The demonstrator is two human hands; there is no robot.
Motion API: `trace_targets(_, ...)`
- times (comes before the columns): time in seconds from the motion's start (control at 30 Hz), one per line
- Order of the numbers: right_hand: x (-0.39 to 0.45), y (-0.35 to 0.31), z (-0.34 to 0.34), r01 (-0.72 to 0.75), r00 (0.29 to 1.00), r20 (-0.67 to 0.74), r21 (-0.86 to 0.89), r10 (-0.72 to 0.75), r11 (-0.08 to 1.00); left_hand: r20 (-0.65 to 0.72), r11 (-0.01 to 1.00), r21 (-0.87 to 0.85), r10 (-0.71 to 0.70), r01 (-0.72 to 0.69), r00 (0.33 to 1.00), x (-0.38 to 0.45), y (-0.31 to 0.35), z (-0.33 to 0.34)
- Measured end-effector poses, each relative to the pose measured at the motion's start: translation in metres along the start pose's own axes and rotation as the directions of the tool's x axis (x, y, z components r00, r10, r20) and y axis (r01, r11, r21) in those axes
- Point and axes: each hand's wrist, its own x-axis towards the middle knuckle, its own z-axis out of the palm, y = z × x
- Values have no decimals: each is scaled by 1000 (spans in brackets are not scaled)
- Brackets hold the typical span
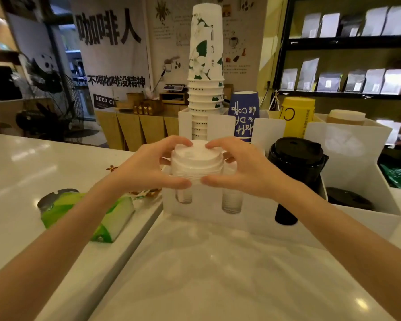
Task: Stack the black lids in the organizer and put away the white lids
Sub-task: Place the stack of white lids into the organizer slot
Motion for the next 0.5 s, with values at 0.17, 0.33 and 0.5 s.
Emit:
trace_targets(0.17,42,19,-1,-2,999,38,-86,6,996,-110,998,54,30,-24,993,28,-21,-1)
trace_targets(0.33,62,36,8,-41,988,141,-133,60,990,-126,989,148,-1,20,992,41,-41,9)
trace_targets(0.5,68,44,14,-32,969,226,-280,98,959,-120,973,212,-64,89,991,40,-53,19)
